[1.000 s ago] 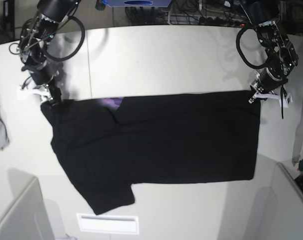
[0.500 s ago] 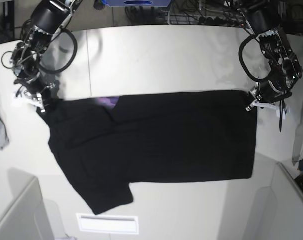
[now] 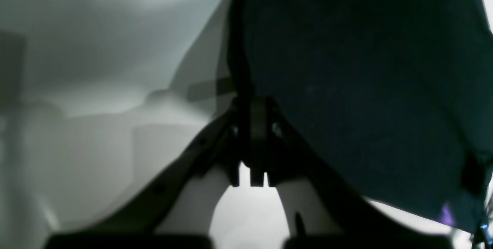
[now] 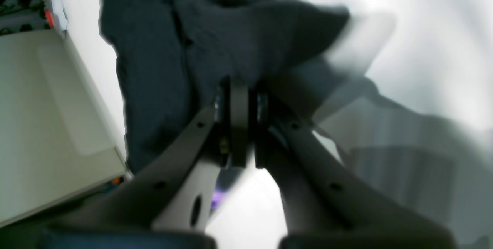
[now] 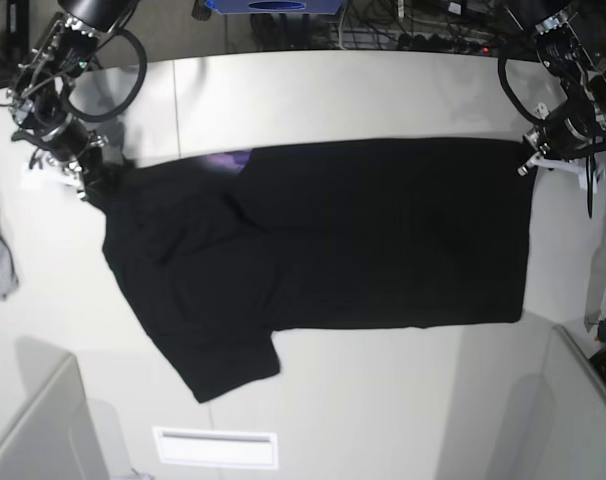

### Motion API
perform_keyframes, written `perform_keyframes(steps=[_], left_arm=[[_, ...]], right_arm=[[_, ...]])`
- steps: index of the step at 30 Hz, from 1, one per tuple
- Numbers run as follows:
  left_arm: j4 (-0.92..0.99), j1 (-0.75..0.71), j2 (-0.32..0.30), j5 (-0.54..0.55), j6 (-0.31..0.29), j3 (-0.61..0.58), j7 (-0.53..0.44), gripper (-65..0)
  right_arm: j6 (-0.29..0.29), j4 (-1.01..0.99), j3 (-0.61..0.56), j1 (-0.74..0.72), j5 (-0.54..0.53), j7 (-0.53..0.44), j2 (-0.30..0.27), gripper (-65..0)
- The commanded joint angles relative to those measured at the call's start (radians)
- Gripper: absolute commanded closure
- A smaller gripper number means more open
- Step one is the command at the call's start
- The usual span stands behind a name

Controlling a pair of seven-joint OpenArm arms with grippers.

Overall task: Fold the T-shirt properly
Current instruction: 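Drag the shirt with both grippers toward the robot, straightening it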

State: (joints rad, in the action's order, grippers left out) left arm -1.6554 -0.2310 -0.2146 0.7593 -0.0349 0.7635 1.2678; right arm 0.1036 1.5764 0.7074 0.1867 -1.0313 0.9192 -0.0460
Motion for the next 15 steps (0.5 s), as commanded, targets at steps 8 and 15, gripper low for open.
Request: perform_keyframes(steps=[8,15], left_arm=[[-0.121,-0.15,-0.009,0.013,-0.009,0.006,-0.007,0.0],[-0.134,-0.198,-0.015,0.007,-0.009,0.015,-0.007,0.0]], right_arm=[[-0.014,0.035,0.002,0.176,-0.033,-0.055,-0.012,0.0],[-0.041,0.181,0.001,0.316,-0.033,-0.084,0.015,0.0]])
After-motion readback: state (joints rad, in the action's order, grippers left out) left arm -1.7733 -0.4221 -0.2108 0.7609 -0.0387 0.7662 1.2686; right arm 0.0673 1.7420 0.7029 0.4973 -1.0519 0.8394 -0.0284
